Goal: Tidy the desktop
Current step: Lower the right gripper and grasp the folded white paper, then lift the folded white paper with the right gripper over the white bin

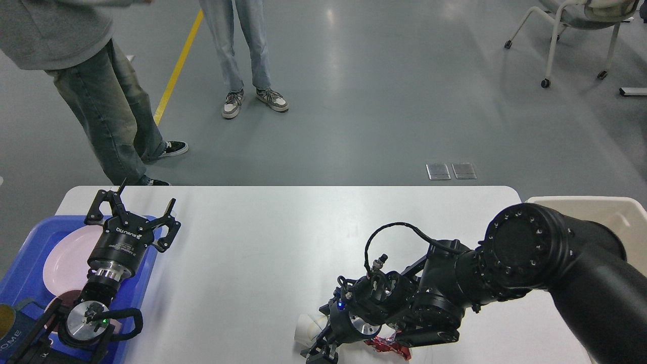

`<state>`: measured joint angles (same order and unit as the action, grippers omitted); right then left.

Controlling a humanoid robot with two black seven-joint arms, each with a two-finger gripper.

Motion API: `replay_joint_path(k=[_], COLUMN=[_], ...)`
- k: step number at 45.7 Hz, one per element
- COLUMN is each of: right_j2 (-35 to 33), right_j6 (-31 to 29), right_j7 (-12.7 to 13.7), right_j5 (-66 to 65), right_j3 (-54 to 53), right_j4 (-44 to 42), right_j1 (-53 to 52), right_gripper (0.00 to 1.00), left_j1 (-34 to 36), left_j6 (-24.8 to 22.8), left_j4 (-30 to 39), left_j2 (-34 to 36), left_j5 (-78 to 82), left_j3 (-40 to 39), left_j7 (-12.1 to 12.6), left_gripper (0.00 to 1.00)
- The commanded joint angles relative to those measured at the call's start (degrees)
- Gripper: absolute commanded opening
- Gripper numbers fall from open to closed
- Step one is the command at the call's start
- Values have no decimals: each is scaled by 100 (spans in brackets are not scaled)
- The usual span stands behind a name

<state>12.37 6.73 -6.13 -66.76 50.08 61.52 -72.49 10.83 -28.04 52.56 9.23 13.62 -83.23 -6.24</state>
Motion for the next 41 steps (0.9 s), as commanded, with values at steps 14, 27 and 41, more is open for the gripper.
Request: replay_joint_path(k=[14, 27, 41], right_j2=[-15, -7, -59], right_j6=[-5, -14, -31], right_j7=[41, 59, 24], right_j5=[13, 136, 812], right_j3=[239, 239, 239], right_j4=[-140, -140, 9], right_j1=[121, 139, -203], right_gripper=[91, 52, 4], left_j1=[-2, -2, 7], left_j6=[0, 0, 0], left_j4=[0, 0, 0], left_j2=[0, 0, 0], left_j5=[0, 0, 0], left_j3=[0, 0, 0], left_j7=[0, 0, 0], left_gripper=[96, 96, 96])
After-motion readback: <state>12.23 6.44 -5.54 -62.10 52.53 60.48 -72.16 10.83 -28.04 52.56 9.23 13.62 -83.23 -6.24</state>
